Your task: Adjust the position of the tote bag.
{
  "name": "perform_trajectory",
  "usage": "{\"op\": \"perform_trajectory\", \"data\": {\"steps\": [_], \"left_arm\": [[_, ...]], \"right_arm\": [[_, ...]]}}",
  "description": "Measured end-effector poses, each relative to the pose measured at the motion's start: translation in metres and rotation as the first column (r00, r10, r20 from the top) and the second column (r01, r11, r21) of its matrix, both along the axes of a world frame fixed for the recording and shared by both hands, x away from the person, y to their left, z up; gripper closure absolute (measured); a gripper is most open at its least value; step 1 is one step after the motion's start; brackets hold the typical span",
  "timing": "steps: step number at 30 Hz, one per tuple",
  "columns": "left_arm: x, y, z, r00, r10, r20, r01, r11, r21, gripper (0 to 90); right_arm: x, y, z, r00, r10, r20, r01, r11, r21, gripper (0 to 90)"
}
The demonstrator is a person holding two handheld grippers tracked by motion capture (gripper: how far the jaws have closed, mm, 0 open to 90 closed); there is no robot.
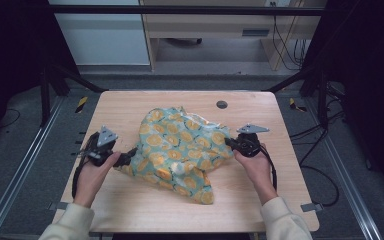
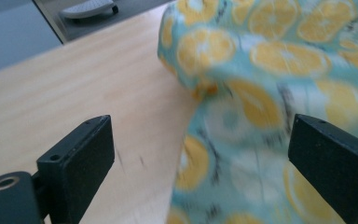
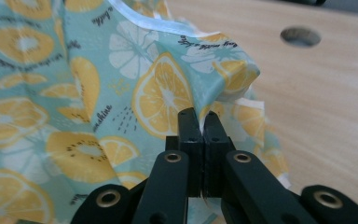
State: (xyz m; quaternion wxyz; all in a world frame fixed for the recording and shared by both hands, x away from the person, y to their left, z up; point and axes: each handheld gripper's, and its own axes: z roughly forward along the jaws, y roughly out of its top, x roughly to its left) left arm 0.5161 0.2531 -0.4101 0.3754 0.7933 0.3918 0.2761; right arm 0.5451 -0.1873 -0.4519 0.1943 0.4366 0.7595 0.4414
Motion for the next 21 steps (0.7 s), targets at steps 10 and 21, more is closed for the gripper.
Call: {"op": "perform_trajectory", "data": {"steps": [10, 21], "left_arm": [[0.077, -0.042, 0.017, 0.9951, 0.001, -0.099, 0.003, 0.9992, 0.040, 7.4], [0.111, -0.056, -0.003, 0.9733, 0.047, -0.225, -0.021, 0.9933, 0.113, 6.0]], "right_arm": [[-0.005, 0.005, 0.014, 0.9966, 0.049, 0.066, -0.047, 0.998, -0.034, 89.6], [-0.008, 0.004, 0.016, 0.9957, 0.051, 0.078, -0.050, 0.999, -0.022, 89.5]]}}
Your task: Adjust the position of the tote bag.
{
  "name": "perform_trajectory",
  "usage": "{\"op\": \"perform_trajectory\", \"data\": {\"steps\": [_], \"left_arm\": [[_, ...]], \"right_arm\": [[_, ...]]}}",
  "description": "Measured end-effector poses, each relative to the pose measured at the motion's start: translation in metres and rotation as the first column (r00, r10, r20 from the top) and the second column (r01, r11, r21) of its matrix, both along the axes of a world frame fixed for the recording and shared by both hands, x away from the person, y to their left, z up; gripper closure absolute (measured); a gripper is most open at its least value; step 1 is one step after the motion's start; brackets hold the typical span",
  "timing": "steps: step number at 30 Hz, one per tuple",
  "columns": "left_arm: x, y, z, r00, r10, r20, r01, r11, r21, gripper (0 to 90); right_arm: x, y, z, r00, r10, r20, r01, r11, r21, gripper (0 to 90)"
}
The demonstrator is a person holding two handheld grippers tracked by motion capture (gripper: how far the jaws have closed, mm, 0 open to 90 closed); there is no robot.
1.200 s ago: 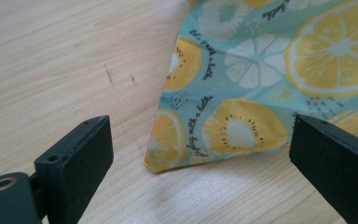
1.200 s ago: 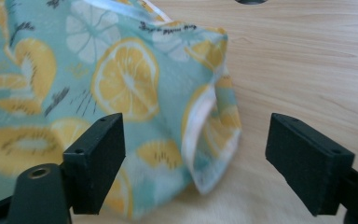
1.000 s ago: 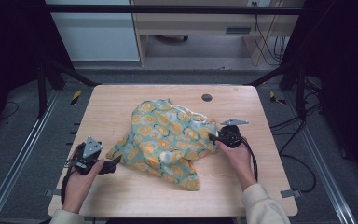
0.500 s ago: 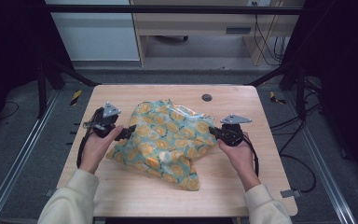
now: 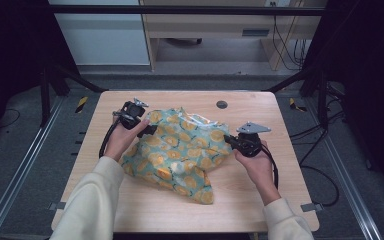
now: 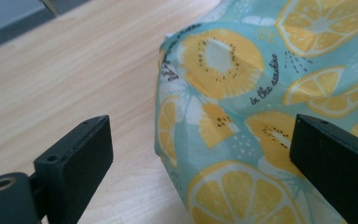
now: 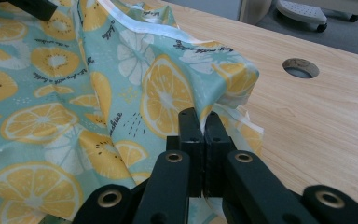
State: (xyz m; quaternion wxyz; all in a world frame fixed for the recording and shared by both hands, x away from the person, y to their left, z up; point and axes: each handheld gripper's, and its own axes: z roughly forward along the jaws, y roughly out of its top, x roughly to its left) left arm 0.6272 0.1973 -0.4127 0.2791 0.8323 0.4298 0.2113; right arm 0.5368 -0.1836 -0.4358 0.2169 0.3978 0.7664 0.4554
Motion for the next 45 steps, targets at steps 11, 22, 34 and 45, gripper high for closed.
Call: {"op": "perform_trajectory", "data": {"steps": [11, 22, 34, 45], "left_arm": [[-0.004, 0.001, -0.014, 0.9997, -0.006, -0.022, 0.006, 1.0000, -0.001, 22.2], [-0.011, -0.002, -0.019, 0.9989, -0.043, -0.017, 0.043, 0.9991, 0.004, 82.4], [-0.038, 0.016, 0.001, 0.9936, -0.043, 0.105, 0.049, 0.9972, -0.057, 90.0], [-0.042, 0.017, 0.010, 0.9875, -0.030, 0.155, 0.043, 0.9956, -0.083, 90.0]], "right_arm": [[0.002, 0.000, -0.002, 0.9999, 0.000, -0.010, 0.001, 1.000, 0.030, 89.3], [0.002, 0.001, -0.003, 0.9999, -0.001, -0.011, 0.001, 1.000, 0.012, 89.5], [-0.013, -0.011, 0.005, 0.9995, -0.016, 0.029, 0.016, 1.000, 0.009, 89.8], [-0.018, -0.015, 0.013, 0.9983, -0.024, 0.054, 0.022, 0.999, 0.030, 89.8]]}}
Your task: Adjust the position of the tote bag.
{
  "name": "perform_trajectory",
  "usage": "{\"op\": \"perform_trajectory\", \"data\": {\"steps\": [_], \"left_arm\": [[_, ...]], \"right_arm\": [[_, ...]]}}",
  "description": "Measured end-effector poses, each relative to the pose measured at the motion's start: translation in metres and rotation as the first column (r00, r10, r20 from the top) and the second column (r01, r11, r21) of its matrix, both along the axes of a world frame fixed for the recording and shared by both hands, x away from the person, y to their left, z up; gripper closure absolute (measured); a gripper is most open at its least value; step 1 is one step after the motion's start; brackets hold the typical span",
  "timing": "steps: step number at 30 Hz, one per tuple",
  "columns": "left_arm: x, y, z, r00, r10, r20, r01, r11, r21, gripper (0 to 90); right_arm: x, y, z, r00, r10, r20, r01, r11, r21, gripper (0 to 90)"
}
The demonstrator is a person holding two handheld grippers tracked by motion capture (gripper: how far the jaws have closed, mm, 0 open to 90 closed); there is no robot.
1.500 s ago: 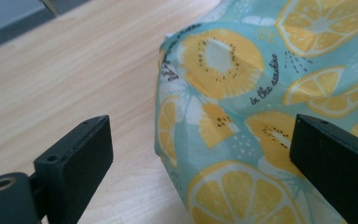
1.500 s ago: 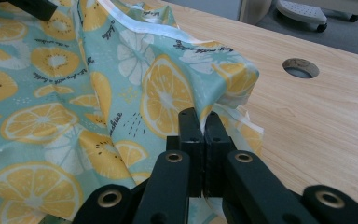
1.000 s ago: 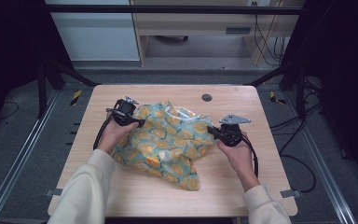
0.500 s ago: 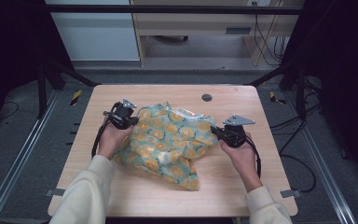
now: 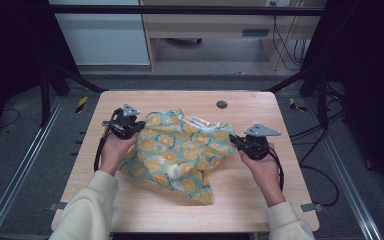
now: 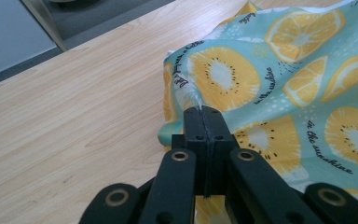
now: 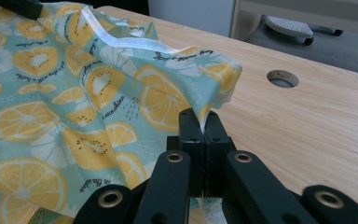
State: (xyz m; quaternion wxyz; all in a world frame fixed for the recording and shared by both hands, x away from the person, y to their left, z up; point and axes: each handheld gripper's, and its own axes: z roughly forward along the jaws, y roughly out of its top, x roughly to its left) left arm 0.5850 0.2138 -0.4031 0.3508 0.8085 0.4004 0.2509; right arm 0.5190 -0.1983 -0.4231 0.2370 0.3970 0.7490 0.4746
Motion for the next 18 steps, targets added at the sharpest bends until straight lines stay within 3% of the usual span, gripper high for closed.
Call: {"op": "perform_trajectory", "data": {"steps": [9, 12, 15, 18], "left_arm": [[-0.011, 0.001, 0.013, 0.9975, -0.007, 0.070, 0.010, 0.9994, -0.034, 90.0], [-0.020, 0.001, 0.021, 0.9938, -0.003, 0.111, 0.010, 0.9981, -0.061, 90.0], [-0.030, 0.003, 0.028, 0.9882, -0.004, 0.153, 0.016, 0.9968, -0.078, 90.0], [-0.035, 0.003, 0.032, 0.9838, -0.009, 0.179, 0.021, 0.9975, -0.067, 90.0]], "right_arm": [[-0.003, -0.006, 0.012, 0.9985, -0.028, 0.046, 0.027, 0.999, 0.021, 90.0], [-0.005, -0.008, 0.018, 0.9970, -0.038, 0.067, 0.036, 0.999, 0.029, 90.0], [-0.005, -0.011, 0.021, 0.9964, -0.050, 0.068, 0.045, 0.997, 0.070, 90.0], [-0.004, -0.012, 0.022, 0.9965, -0.049, 0.068, 0.044, 0.996, 0.081, 90.0]]}}
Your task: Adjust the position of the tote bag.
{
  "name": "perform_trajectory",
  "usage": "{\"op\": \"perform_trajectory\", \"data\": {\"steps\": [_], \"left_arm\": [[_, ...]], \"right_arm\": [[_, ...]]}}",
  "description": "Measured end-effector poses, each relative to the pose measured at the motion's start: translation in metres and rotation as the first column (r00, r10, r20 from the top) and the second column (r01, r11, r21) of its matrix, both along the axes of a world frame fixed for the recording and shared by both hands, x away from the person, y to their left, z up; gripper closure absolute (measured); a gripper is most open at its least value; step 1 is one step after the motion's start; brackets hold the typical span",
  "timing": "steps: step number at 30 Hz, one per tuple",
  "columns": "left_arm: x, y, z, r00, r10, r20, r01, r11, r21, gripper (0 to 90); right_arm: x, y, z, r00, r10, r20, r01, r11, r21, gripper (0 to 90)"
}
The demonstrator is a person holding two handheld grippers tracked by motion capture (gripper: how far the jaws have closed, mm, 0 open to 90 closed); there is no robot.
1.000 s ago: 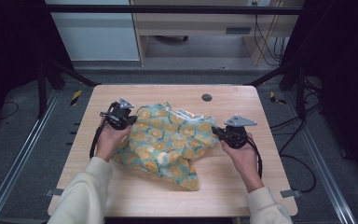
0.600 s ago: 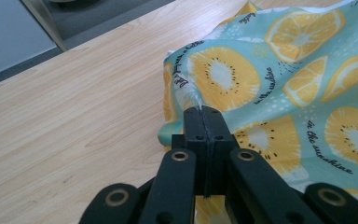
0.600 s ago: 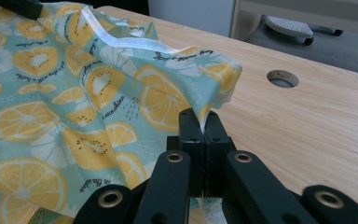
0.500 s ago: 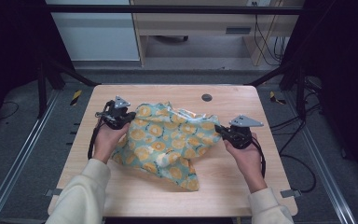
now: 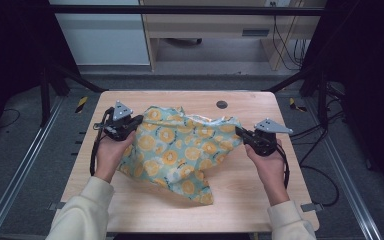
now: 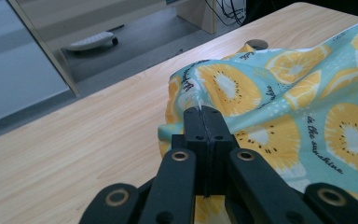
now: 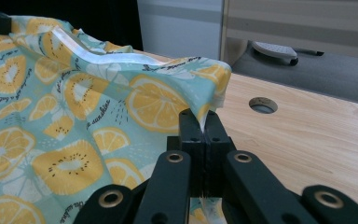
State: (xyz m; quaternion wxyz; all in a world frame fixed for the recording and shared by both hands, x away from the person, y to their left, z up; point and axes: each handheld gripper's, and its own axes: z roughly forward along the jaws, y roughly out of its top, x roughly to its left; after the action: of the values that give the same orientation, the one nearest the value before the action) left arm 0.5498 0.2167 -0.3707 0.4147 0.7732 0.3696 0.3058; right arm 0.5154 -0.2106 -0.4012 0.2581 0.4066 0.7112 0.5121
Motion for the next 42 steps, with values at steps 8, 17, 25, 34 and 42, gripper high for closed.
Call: {"op": "perform_trajectory", "data": {"steps": [8, 17, 25, 34, 42], "left_arm": [[-0.002, 0.006, -0.003, 0.9999, -0.010, 0.009, 0.010, 0.9999, -0.010, 90.0], [-0.013, 0.015, 0.007, 0.9990, -0.023, 0.038, 0.024, 0.9997, -0.008, 90.0], [-0.020, 0.024, 0.009, 0.9971, -0.019, 0.073, 0.024, 0.9980, -0.059, 90.0], [-0.025, 0.025, 0.023, 0.9933, -0.022, 0.113, 0.027, 0.9989, -0.039, 90.0], [-0.039, 0.022, 0.026, 0.9914, -0.028, 0.127, 0.030, 0.9995, -0.008, 90.0]], "right_arm": [[0.003, 0.001, 0.006, 0.9995, 0.025, 0.022, -0.024, 1.000, -0.015, 90.0], [0.004, 0.008, 0.017, 0.9984, 0.046, 0.032, -0.044, 0.996, -0.075, 90.0], [0.007, 0.013, 0.035, 0.9953, 0.076, 0.060, -0.070, 0.992, -0.105, 90.0], [0.006, 0.013, 0.048, 0.9919, 0.083, 0.096, -0.073, 0.991, -0.111, 90.0], [-0.003, 0.009, 0.049, 0.9927, 0.078, 0.092, -0.071, 0.995, -0.072, 90.0]]}}
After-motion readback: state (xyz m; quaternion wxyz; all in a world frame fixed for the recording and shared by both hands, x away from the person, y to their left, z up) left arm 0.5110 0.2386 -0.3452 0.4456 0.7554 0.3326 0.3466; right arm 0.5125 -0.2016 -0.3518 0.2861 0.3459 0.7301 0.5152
